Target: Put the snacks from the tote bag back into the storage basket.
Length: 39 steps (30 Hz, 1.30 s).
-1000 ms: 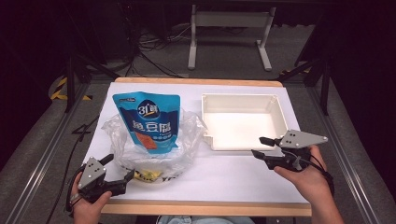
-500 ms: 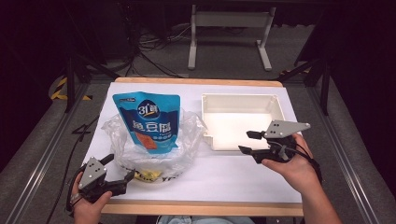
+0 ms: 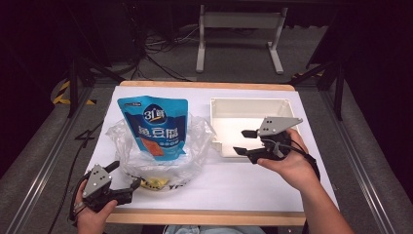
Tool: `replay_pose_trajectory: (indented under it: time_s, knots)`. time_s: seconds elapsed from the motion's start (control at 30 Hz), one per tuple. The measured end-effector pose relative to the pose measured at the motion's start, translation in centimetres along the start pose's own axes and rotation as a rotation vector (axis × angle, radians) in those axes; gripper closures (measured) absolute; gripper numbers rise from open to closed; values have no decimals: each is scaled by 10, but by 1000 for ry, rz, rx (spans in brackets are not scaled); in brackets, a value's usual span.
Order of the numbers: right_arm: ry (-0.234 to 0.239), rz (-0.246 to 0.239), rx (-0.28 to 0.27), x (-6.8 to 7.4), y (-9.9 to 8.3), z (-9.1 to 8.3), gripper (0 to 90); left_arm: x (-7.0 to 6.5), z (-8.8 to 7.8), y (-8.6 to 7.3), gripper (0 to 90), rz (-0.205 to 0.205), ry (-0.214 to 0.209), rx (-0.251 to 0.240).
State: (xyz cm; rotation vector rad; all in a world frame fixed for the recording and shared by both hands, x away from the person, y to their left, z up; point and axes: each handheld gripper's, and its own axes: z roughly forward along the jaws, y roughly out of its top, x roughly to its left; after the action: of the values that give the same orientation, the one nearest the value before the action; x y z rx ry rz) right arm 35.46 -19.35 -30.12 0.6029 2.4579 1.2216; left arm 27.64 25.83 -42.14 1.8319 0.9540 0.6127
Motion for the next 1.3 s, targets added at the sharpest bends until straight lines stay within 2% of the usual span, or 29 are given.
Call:
replay_pose_trajectory:
  time_s: [0.37,0.63,0.87,1.1,1.27,1.3]
  knots:
    - [40,-34,-10,0,19,30,415,0,0,0,108,0,-1,-3]
    - [56,-40,-17,1,31,43,412,0,0,0,108,-1,-3,-1]
    - [91,-62,-59,5,43,62,412,0,0,0,109,0,-3,-2]
    - [106,-79,-47,7,50,75,419,1,-1,0,108,1,-2,-5]
    - [124,-105,-85,9,54,88,419,1,0,0,108,2,-5,-5]
    - [131,-98,-85,9,54,92,418,1,0,0,109,2,-5,-5]
